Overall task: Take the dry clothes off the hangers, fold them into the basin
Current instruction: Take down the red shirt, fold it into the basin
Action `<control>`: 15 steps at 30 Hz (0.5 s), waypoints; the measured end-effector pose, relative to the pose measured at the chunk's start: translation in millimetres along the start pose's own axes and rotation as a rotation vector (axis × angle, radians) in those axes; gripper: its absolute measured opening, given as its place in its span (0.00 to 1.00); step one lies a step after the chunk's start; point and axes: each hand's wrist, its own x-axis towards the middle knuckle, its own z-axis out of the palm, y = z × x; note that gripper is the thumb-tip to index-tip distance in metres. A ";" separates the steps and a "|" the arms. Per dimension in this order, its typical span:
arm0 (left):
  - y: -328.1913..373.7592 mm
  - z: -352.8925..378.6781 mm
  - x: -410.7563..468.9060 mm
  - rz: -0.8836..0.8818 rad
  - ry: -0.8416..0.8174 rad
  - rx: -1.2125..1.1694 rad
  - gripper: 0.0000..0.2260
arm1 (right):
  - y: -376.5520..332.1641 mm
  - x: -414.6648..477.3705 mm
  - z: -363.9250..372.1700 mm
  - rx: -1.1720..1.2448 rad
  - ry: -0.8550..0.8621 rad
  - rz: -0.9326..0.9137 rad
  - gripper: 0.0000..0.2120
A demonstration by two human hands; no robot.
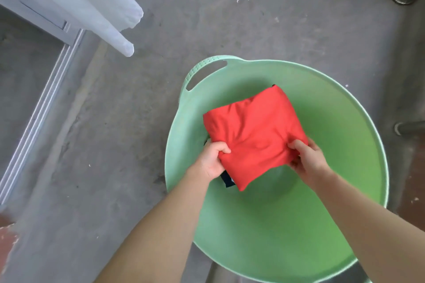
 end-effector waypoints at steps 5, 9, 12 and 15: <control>-39.6 -34.5 46.7 -0.093 0.304 0.117 0.13 | 35.3 46.8 4.0 -0.307 -0.028 0.056 0.28; -47.9 -36.8 57.6 -0.001 0.249 0.157 0.22 | 43.3 60.8 4.6 -0.326 -0.009 -0.032 0.26; -47.8 -29.9 57.3 0.186 0.362 0.404 0.27 | 43.3 62.7 5.1 -0.362 0.079 -0.150 0.27; -46.3 -30.2 60.9 0.321 0.431 0.526 0.36 | 39.6 61.7 1.0 -0.436 0.249 -0.198 0.29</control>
